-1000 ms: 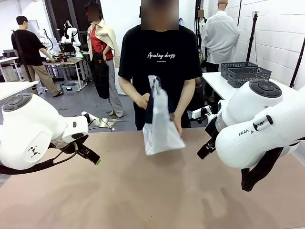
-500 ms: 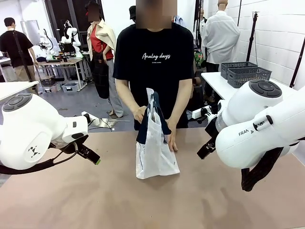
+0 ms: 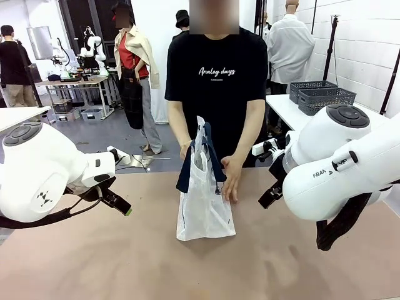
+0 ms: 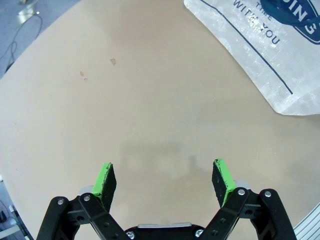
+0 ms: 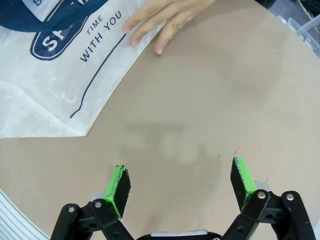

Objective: Transfer purchased items from the store into the shopping bag.
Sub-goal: Open the Reusable shopping bag in the center of the table.

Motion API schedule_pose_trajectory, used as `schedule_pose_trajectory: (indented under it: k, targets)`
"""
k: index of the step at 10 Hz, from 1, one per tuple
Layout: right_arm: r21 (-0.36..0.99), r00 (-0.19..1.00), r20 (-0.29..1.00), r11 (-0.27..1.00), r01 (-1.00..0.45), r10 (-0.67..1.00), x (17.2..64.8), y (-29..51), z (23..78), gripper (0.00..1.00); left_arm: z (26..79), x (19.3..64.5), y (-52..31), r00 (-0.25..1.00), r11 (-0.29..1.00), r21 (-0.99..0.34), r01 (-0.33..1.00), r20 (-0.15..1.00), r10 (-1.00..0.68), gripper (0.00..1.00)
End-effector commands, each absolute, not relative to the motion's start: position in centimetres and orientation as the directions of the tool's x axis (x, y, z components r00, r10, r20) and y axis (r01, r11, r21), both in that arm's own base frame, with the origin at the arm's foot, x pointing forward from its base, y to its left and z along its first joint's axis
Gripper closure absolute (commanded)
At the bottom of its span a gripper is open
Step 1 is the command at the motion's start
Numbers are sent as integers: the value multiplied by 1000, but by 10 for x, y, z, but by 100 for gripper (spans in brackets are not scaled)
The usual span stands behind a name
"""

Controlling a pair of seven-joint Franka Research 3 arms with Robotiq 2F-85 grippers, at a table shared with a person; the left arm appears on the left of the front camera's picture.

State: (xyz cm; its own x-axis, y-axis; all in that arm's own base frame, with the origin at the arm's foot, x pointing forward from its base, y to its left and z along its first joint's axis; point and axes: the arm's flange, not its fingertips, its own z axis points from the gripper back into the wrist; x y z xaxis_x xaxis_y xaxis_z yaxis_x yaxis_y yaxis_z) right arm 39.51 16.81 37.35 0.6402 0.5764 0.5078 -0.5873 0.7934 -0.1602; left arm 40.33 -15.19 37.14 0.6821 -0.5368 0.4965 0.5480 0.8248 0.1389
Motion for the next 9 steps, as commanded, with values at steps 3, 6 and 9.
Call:
schedule_pose_trajectory:
  k: [3, 6, 9]
  targets:
    - [-160, 640, 508, 793, -587, 576, 395, 168, 373, 0, 371, 404, -151, 683, 826, 138, 546, 497, -535, 0]
    - [-160, 640, 508, 793, -587, 576, 395, 168, 373, 0, 371, 404, -151, 683, 826, 138, 546, 497, -535, 0]
    - [-160, 640, 508, 793, -587, 576, 395, 168, 373, 0, 371, 404, -151, 683, 826, 138, 546, 497, -535, 0]
